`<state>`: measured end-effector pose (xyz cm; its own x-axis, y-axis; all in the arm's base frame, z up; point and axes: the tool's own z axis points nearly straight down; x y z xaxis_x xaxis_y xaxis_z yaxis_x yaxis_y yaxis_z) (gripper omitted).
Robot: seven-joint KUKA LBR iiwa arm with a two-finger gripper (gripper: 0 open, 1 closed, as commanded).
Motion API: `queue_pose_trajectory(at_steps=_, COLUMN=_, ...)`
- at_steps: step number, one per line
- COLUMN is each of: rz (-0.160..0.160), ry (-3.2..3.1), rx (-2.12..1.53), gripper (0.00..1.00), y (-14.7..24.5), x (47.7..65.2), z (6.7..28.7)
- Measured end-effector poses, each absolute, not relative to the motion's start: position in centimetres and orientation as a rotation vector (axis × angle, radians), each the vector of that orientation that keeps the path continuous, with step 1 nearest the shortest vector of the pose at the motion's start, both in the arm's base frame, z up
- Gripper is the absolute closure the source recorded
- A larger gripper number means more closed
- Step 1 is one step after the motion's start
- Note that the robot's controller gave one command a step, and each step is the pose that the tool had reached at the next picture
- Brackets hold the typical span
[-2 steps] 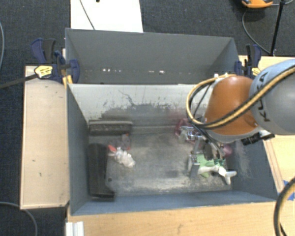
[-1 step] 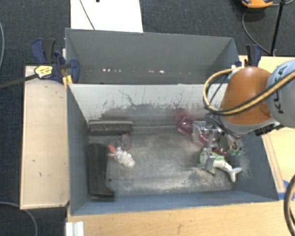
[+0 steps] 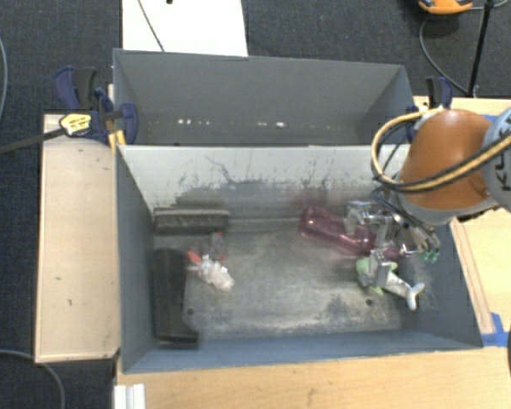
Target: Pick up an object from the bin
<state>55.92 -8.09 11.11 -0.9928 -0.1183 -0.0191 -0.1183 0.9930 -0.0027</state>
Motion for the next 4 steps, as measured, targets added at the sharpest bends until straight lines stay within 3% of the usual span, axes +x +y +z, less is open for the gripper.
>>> queue_pose_trajectory(at_steps=1, rz=0.01, ry=3.131, rx=-0.17, gripper=0.0, y=-8.6, x=53.5, z=8.0)
queue_pose_trajectory(at_steps=3, rz=0.023, ry=3.143, rx=-0.234, gripper=0.0, y=-9.4, x=52.5, z=7.3)
queue_pose_trajectory(at_steps=4, rz=0.02, ry=3.131, rx=-0.311, gripper=0.0, y=-12.2, x=50.3, z=7.1)
